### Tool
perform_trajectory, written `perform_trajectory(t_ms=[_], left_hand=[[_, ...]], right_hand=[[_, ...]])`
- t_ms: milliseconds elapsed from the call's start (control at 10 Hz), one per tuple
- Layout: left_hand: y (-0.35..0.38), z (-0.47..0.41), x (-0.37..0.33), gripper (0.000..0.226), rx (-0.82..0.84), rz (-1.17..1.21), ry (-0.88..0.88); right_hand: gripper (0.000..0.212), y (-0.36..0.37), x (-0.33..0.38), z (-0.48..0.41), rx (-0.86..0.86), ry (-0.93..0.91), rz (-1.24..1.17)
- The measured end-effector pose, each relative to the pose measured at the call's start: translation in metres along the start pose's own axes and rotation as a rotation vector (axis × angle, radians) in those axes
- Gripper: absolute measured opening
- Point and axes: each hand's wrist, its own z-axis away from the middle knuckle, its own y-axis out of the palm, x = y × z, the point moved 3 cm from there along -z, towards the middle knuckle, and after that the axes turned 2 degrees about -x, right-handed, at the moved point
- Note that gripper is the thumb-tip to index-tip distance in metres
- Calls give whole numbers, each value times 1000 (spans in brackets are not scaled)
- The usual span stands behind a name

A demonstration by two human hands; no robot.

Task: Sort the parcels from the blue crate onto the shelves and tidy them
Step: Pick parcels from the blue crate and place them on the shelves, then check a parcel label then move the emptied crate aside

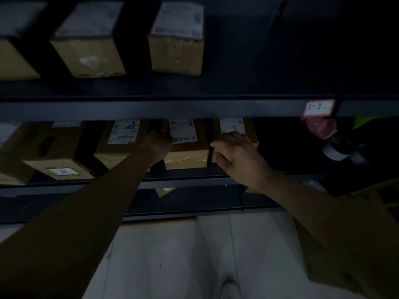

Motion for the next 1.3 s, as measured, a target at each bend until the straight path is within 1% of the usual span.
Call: perform_trajectory(t_ms=[100,200,300,400,500,600,700,800,900,1000,1100,1200,1300], left_hand=[[-24,68,-47,34,117,-145,32],[-42,111,-74,29,246,-136,130],[-69,150,-114,25,289,-199,289],[-111,188,-167,20,256,-225,437],[-162,223,-215,23,146,-318,574],[-210,261,-253,25,6,-475,670],[-257,321,-292,26,-205,-693,870],[-293,380,-321,26,-379,-796,1010],[-318,433,-343,25,-488,-759,1132],[-328,478,-362,22,-545,-663,1288],[-320,515,-378,28,-515,-586,1458],[-308,552,-395,29,-485,-529,1571],[-288,596,-412,30,-436,-471,1677]], right_hand=[[39,-31,24,8,41,-1,-36],[34,-75,51,11,31,-40,-55],[23,-129,79,10,-70,-54,-43],[24,-191,110,5,-155,-52,11],[32,-244,145,2,-182,-23,122],[42,-288,178,5,-147,37,289],[37,-347,227,27,-235,85,498],[28,-396,274,58,-303,108,678],[28,-440,315,93,-361,183,768],[31,-475,347,129,-433,243,834],[35,-502,367,168,-461,342,890],[32,-520,380,213,-488,458,924],[31,-533,388,268,-479,600,964]])
